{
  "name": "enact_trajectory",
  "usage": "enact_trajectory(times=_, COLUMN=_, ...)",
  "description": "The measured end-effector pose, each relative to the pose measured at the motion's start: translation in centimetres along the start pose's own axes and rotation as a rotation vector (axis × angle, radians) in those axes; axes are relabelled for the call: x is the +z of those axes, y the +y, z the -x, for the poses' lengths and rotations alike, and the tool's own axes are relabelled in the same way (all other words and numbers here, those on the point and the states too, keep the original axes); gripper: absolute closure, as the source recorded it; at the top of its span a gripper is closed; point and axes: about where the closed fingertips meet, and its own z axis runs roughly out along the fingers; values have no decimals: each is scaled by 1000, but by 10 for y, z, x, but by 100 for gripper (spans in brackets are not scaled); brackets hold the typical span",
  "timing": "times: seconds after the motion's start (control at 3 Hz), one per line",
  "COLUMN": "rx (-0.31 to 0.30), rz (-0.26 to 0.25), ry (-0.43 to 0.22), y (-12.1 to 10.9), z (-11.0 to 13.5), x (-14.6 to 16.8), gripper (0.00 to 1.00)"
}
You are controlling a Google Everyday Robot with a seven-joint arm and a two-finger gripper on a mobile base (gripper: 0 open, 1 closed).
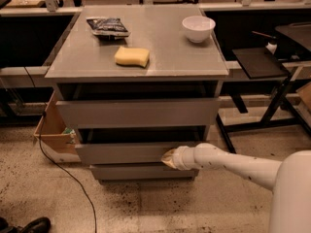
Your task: Close middle drawer
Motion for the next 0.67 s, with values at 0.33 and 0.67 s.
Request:
enact_trajectory(times=0.33, rx=-8, rz=-38, ry=-16, y=-23, z=1, x=10, gripper=100)
enact_trajectory(times=0.67, rx=-9, rz=-44, ry=-18, y=-25, z=0, x=11, gripper=100)
